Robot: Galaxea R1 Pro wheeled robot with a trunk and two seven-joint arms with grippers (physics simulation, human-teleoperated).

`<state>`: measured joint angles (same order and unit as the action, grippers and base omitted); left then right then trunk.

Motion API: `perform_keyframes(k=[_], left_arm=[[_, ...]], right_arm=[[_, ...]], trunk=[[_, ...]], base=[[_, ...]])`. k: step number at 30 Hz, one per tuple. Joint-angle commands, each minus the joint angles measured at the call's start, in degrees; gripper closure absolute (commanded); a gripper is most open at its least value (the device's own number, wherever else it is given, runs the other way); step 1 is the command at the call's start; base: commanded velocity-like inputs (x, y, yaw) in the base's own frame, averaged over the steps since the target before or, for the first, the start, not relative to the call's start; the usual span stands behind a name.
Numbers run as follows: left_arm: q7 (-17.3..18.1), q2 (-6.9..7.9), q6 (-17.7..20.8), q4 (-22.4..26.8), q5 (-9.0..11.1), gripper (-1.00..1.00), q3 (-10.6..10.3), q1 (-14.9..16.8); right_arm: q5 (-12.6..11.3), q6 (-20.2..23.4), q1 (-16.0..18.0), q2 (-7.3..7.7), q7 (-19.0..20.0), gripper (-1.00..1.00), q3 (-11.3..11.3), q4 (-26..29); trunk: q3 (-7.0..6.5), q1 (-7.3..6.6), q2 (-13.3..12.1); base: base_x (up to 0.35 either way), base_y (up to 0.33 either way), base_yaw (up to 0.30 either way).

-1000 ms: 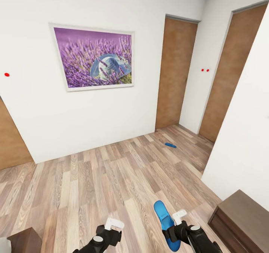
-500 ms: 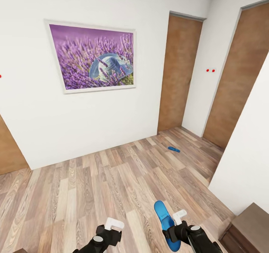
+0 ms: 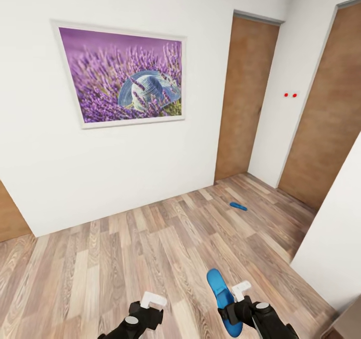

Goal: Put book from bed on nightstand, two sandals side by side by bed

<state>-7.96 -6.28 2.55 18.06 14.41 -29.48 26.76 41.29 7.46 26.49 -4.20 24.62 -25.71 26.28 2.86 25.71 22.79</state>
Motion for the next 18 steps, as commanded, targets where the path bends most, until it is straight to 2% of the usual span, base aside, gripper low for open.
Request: perform_keyframes(k=[1, 18], left_arm=[[-0.39, 0.04, 0.27, 0.12, 0.55, -1.0, -0.49, 0.05], [-0.39, 0.04, 0.11, 0.12, 0.55, -1.0, -0.49, 0.05]], right_arm=[[0.28, 0.28, 0.05, -0.09, 0.49, 1.0, -0.49, 0.18], [0.24, 0.27, 0.02, -0.11, 0.49, 1.0, -0.49, 0.18]], trunk=[[0.13, 0.07, 0.13], [0.13, 0.07, 0.13]], base=[[0.35, 0.085, 0.0], [0.35, 0.085, 0.0]])
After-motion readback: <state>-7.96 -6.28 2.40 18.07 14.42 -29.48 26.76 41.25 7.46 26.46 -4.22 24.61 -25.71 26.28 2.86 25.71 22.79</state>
